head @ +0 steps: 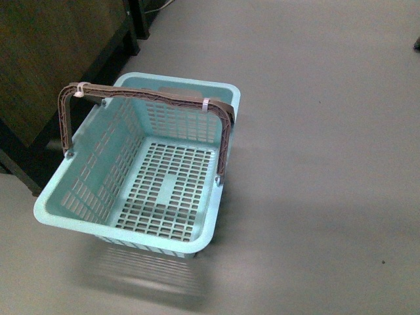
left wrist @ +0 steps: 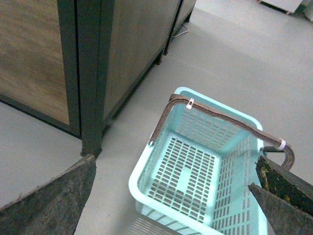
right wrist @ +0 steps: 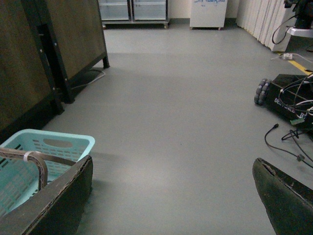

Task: Pick lemon and mango into basket

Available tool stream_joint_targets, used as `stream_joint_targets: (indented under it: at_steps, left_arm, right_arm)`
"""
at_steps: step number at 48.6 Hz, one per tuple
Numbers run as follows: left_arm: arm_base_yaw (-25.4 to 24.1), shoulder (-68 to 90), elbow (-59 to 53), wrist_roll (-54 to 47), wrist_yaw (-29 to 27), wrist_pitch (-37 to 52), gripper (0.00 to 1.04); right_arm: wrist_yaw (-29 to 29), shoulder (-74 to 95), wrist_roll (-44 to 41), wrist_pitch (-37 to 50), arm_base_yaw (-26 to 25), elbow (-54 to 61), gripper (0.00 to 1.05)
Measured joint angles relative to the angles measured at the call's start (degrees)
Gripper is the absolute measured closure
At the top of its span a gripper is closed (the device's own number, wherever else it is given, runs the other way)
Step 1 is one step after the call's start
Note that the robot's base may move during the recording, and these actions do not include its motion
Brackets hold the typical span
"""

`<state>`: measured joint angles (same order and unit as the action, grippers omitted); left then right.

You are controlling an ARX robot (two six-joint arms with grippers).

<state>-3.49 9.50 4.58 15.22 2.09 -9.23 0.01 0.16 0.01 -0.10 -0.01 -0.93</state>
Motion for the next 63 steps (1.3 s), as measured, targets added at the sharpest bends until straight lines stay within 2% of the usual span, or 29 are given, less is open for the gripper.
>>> stream_joint_targets:
  at_steps: [7, 17, 26, 35, 45, 55, 63]
  left_arm:
    - [-2.29, 10.19, 1.95, 5.14, 1.18, 11.19, 0.07]
    - [0.96, 36.81, 6.32, 14.71, 3.82, 35.04, 0.07]
    - [3.37, 57.94, 12.76, 27.45, 4.07, 46.73, 0.07]
    - [8.96, 79.43, 21.66, 42.82, 2.23, 51.93, 0.07]
    - [15.17, 97.29, 31.74, 53.29, -1.11, 54.16, 0.07]
    - [19.47, 110.66, 42.84, 58.99, -4.26, 50.88, 0.07]
    - [20.65, 115.86, 50.25, 60.59, -4.57, 48.70, 0.07]
  right_arm:
    - [0.00, 0.00, 0.00, 0.00, 0.00, 0.00, 0.09]
    - [0.00, 0.00, 0.00, 0.00, 0.00, 0.00, 0.09]
    - [0.00, 0.00, 0.00, 0.00, 0.00, 0.00, 0.09]
    - [0.00, 0.00, 0.00, 0.00, 0.00, 0.00, 0.09]
    - [0.00, 0.00, 0.00, 0.00, 0.00, 0.00, 0.09]
    - [0.00, 0.00, 0.00, 0.00, 0.00, 0.00, 0.09]
    - [0.00, 0.00, 0.00, 0.00, 0.00, 0.00, 0.09]
